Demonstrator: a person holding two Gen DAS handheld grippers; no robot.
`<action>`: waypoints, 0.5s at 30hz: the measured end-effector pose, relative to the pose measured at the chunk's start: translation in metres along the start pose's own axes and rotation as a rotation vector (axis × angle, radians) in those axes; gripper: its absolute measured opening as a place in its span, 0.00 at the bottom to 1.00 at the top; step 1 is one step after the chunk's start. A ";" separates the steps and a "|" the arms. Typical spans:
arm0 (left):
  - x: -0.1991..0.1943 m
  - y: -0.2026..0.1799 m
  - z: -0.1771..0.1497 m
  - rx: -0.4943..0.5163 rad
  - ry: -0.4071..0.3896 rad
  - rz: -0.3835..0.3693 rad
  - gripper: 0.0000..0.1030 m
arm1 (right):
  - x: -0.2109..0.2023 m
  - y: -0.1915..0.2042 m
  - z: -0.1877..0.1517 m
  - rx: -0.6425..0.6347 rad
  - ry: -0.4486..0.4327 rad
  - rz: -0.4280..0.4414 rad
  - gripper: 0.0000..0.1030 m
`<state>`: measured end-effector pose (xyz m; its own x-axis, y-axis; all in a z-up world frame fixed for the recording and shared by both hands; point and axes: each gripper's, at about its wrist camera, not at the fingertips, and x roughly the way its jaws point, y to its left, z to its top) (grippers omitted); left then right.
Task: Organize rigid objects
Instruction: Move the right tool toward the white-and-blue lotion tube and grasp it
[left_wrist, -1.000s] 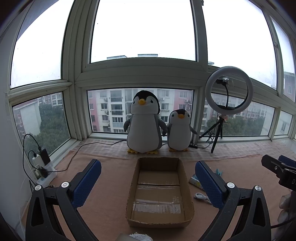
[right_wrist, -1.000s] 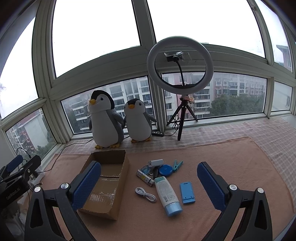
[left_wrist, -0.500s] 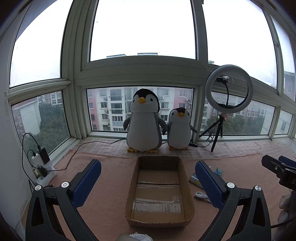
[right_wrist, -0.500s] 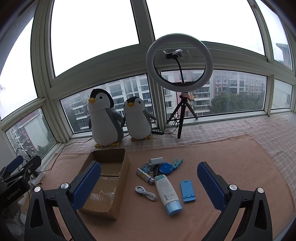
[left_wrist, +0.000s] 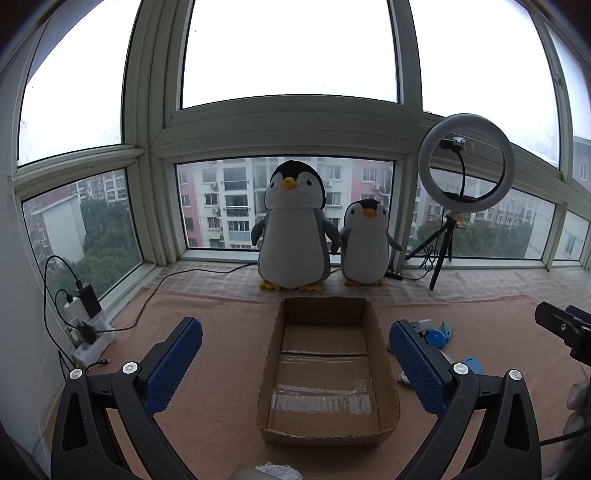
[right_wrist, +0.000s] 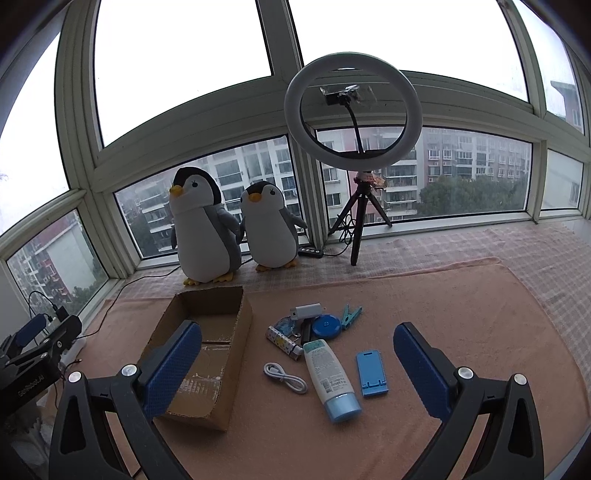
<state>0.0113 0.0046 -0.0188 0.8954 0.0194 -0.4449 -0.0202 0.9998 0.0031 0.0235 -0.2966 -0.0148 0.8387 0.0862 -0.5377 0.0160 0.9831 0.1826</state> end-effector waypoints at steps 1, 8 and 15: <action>0.003 0.001 -0.002 0.001 0.011 0.005 0.99 | 0.002 -0.002 -0.001 0.000 0.005 0.000 1.00; 0.033 0.016 -0.020 0.011 0.123 0.035 0.99 | 0.015 -0.012 -0.009 -0.007 0.062 0.000 1.00; 0.082 0.035 -0.051 -0.027 0.310 0.036 0.99 | 0.034 -0.027 -0.022 0.000 0.134 -0.012 1.00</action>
<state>0.0615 0.0413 -0.1013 0.7154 0.0482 -0.6970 -0.0650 0.9979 0.0022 0.0391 -0.3164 -0.0564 0.7583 0.0956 -0.6448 0.0251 0.9842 0.1754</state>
